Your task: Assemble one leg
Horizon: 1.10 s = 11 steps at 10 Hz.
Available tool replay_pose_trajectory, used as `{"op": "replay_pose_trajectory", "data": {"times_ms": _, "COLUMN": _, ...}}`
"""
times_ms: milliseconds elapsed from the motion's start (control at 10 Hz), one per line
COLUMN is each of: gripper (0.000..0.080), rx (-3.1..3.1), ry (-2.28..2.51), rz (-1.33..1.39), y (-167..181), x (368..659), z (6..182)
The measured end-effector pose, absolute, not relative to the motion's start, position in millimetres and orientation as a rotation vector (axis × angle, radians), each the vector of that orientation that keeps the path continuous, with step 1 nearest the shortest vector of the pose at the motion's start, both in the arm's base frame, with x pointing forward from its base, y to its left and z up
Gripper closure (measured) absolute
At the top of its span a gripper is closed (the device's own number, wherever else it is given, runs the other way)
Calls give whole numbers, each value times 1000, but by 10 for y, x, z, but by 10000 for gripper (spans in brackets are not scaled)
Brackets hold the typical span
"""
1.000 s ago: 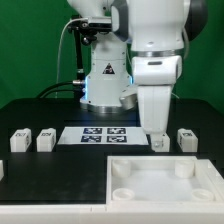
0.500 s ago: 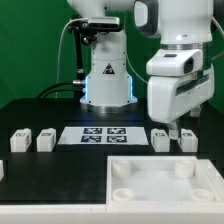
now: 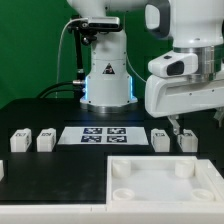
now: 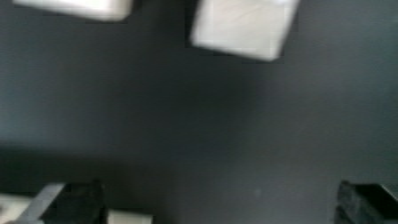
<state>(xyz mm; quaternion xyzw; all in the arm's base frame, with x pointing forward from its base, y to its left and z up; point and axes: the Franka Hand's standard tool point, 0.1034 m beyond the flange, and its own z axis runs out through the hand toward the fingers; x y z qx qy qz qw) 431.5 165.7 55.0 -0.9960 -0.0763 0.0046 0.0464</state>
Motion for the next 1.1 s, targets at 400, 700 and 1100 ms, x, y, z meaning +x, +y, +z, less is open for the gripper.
{"op": "replay_pose_trajectory", "data": {"times_ms": 400, "gripper": 150, "rx": -3038, "ry": -144, "rz": 31, "y": 1678, "x": 4244, "z": 479}}
{"op": "replay_pose_trajectory", "data": {"times_ms": 700, "gripper": 150, "rx": -3019, "ry": -50, "rz": 548, "y": 1672, "x": 4110, "z": 464}}
{"op": "replay_pose_trajectory", "data": {"times_ms": 1100, "gripper": 150, "rx": -2878, "ry": -40, "rz": 1130, "y": 1643, "x": 4096, "z": 432}}
